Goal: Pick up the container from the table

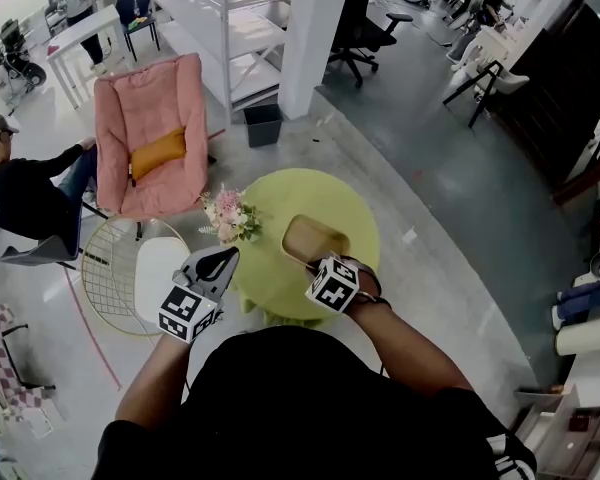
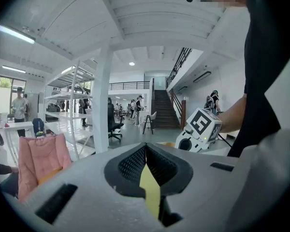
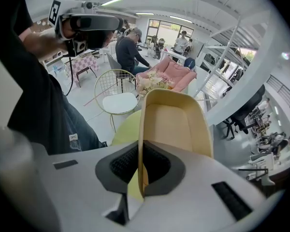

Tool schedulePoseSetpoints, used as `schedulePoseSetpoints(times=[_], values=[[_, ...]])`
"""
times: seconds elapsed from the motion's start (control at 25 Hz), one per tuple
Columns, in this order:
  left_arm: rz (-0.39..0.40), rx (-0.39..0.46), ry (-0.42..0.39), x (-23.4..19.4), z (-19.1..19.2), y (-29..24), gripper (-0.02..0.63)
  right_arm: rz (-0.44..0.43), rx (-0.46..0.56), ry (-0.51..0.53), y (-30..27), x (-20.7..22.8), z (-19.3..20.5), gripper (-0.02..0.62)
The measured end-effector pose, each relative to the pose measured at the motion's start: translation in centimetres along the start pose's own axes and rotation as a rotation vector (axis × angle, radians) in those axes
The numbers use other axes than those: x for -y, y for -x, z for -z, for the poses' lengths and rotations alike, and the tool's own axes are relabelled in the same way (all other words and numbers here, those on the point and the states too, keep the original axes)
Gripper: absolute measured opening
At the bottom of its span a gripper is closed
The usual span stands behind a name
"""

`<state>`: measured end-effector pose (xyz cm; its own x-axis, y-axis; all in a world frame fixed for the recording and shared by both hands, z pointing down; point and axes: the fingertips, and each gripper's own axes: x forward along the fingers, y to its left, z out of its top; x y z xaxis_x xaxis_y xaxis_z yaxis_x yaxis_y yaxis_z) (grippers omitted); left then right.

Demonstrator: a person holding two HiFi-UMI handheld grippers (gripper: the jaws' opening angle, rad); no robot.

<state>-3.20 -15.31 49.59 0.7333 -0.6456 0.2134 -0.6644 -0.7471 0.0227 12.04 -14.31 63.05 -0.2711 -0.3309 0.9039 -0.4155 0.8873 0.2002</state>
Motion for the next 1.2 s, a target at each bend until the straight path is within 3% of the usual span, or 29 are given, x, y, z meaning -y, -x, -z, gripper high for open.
schedulePoseSetpoints(times=[1.2], values=[[-0.038, 0.011, -0.021, -0.5, -0.6, 2.0, 0.017, 0.045, 0.025, -0.024, 6.9, 1.4, -0.8, 0.015]])
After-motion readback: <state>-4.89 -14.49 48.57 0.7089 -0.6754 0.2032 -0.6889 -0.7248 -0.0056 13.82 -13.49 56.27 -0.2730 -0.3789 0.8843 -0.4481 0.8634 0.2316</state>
